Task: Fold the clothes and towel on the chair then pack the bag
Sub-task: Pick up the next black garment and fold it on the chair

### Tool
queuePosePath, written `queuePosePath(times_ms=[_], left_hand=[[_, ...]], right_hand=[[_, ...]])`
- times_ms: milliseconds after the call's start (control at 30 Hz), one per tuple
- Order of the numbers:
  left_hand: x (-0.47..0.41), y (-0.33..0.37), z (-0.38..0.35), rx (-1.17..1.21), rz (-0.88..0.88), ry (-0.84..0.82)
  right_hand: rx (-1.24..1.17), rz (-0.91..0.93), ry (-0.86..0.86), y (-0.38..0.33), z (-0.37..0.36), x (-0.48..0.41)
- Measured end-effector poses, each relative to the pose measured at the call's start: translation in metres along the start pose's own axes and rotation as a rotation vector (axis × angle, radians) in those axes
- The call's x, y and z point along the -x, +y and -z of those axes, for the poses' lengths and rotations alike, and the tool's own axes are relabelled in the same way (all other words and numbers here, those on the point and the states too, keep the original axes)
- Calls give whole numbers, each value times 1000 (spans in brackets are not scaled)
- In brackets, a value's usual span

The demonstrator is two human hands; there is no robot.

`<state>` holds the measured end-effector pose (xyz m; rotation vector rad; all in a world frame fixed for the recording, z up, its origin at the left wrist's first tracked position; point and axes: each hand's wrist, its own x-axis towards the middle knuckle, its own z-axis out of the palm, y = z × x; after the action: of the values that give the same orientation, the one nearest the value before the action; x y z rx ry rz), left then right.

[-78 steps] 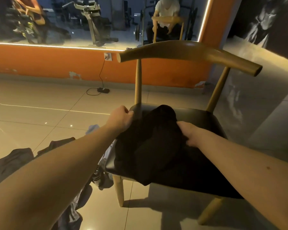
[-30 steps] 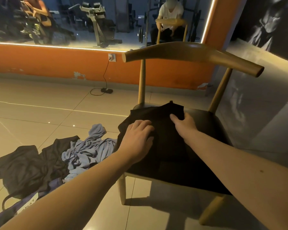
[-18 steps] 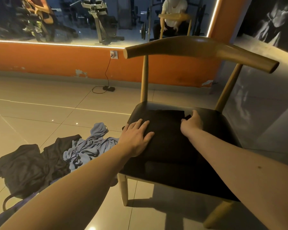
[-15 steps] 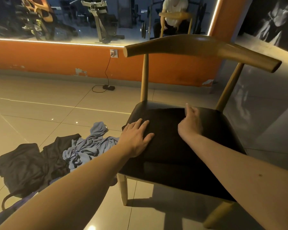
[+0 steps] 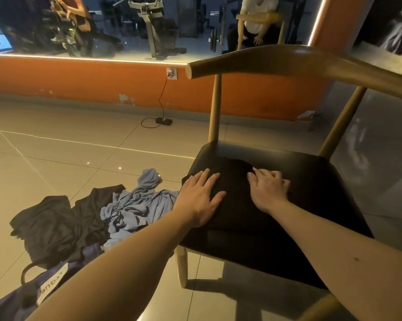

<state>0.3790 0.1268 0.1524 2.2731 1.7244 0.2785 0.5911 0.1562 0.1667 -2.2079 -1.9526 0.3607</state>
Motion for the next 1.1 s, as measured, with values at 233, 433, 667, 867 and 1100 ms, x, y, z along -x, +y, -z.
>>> queuePosePath(times_ms=[233,433,667,867,1100], left_hand=[[-17,21,30,194,174,-19],[-29,36,48,349,421,-40],[-22,53,58,493,583,-207],[9,38,57,696,655,-296],[77,25,74,1043,656,-388]], right_hand=[[-331,-184,-20,-8,35,5],[-779,-580,-222,-1,73,31],[-881,-570,-512,-7,100,54],[-1003,-533,-717,3,110,85],[-1239,-351,-830,17,112,122]])
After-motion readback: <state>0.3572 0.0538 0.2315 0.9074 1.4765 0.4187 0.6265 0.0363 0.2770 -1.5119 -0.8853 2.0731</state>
